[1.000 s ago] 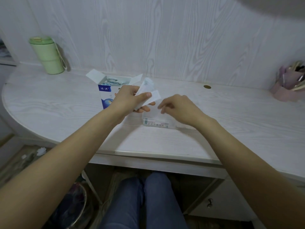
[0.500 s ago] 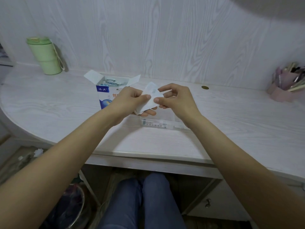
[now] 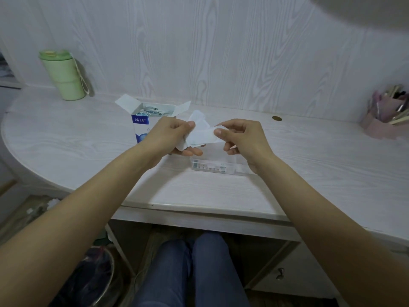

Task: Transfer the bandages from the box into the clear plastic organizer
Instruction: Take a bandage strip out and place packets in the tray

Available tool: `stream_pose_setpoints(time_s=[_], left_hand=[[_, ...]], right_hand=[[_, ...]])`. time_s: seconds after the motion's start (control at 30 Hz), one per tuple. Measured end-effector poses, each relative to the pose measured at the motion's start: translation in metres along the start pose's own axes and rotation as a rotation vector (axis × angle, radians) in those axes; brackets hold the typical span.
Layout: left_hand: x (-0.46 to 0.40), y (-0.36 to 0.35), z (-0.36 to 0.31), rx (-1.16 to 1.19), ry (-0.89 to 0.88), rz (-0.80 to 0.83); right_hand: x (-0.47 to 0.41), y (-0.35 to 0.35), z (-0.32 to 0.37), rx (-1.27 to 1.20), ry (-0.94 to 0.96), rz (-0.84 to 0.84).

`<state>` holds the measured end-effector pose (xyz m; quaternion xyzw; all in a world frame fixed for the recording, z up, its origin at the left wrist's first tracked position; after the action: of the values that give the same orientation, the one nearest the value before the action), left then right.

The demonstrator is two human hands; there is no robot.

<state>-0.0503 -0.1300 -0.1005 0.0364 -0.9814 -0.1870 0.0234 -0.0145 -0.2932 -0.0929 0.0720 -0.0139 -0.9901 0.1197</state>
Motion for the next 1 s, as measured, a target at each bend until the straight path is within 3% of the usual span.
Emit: stream_pose_setpoints(time_s=[0.3, 0.43, 0.57, 1.0], left_hand=[[-0.006, 0.015, -0.001, -0.169, -0.083, -0.196], [-0.006, 0.018, -0.004, -0.320, -0.128, -0.253], [-0.009, 0.017, -0.002, -0.325, -0.120, -0.254], [-0.013, 0.009, -0.001, -0.279, -0.157, -0.179]], right_hand=[[-0.003, 0.011, -0.008, -0.091, 0.007, 0.007], [-0.001, 0.018, -0.015, 0.174, 0.042, 0.009], [0.002, 0.011, -0.017, 0.412, 0.027, 0.061], [-0.008, -0.018, -0.015, 0.818, 0.056, 0.214]])
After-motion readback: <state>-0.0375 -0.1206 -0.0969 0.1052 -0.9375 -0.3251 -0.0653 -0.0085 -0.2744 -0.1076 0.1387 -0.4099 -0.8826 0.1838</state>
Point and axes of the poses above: each hand's wrist, its own x-axis away from the middle knuckle, its own y-axis out of the back of the hand, z = x × y, the point moved 7 cm from there along -x, towards the middle knuckle, and after that the axes turned 10 degrees about -x, right-handed, at the moved point
